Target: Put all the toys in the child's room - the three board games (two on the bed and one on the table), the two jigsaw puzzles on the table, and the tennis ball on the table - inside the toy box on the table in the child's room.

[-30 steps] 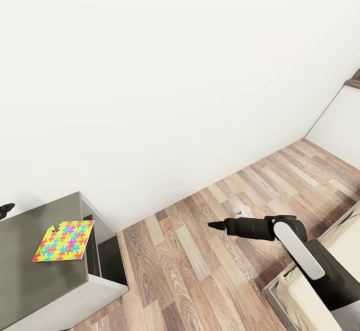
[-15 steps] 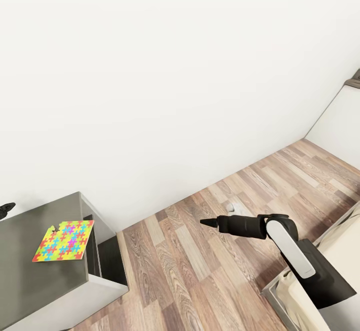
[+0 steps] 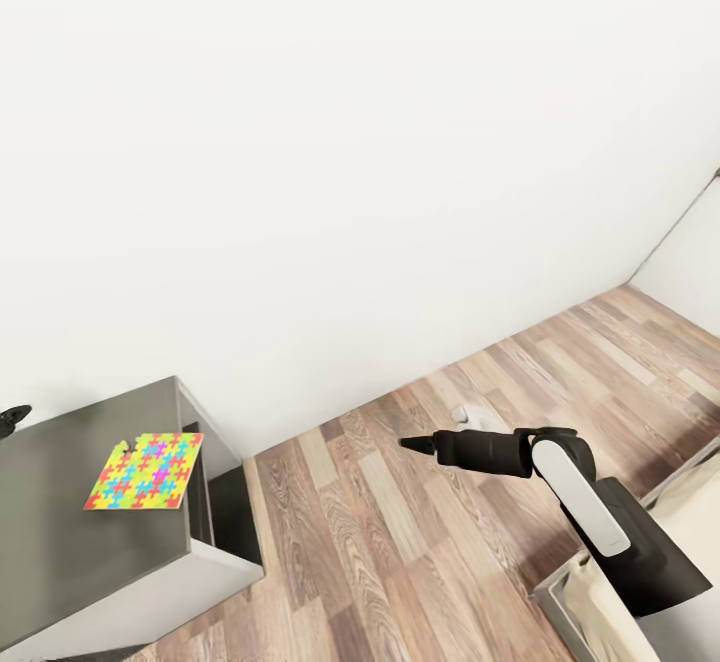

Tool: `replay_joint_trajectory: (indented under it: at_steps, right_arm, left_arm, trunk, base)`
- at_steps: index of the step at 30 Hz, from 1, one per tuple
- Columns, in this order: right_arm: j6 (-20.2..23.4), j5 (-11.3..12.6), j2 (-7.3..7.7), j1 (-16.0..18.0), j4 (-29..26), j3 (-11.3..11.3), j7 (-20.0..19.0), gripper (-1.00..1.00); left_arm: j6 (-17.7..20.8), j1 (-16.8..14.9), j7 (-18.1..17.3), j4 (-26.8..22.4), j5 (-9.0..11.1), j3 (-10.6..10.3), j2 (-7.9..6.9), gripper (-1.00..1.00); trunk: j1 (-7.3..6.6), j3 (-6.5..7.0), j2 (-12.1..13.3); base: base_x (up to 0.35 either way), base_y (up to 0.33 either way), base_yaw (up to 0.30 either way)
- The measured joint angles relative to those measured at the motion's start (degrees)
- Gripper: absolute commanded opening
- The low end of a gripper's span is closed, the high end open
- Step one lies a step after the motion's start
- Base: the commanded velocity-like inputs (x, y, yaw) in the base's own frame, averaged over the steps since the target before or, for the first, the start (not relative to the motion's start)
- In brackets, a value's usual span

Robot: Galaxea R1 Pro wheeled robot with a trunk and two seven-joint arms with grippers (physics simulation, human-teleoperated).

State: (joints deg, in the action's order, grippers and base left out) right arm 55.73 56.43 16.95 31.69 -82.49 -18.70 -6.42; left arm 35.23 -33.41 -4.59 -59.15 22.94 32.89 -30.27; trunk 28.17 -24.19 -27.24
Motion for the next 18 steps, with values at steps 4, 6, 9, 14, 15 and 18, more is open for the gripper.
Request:
replay_joint_trajectory:
  at_steps: [4, 6, 9, 14, 15, 18]
  right_arm:
    - [-0.01, -0.02, -0.01, 0.0, -0.02, 0.0, 0.02, 1.0]
    - [-0.02, -0.02, -0.01, 0.0, -0.02, 0.0, 0.04, 1.0]
    - [-0.05, -0.04, -0.02, 0.0, -0.02, 0.02, 0.06, 1.0]
    - [-0.08, -0.06, -0.03, 0.0, -0.03, 0.01, 0.1, 1.0]
    - [-0.08, -0.06, -0.03, 0.0, -0.03, 0.01, 0.1, 1.0]
    - [-0.1, -0.07, -0.03, 0.0, -0.03, 0.01, 0.11, 1.0]
  left_arm:
    - [0.0, 0.0, -0.01, -0.02, 0.02, -0.01, 0.0, 1.0]
    - [0.0, 0.0, 0.0, -0.03, 0.01, 0.0, 0.01, 1.0]
    - [0.0, 0.0, 0.0, -0.01, 0.04, -0.01, 0.01, 1.0]
    - [0.0, 0.0, 0.0, 0.01, 0.07, -0.04, 0.06, 1.0]
    - [0.0, 0.0, -0.01, 0.02, 0.07, -0.04, 0.06, 1.0]
    - [0.0, 0.0, 0.0, 0.02, 0.08, -0.08, 0.2, 1.0]
  trunk:
    - [0.0, 0.0, 0.0]
    - [0.0, 0.0, 0.0]
    - [0.0, 0.0, 0.0]
    - [0.0, 0.0, 0.0]
    - [0.0, 0.0, 0.0]
    - [0.0, 0.0, 0.0]
  base:
    - [0.0, 0.0, 0.237]
    - [0.0, 0.0, 0.248]
    - [0.0, 0.0, 0.256]
    - [0.0, 0.0, 0.265]
    - [0.0, 0.0, 0.27]
    - [0.0, 0.0, 0.271]
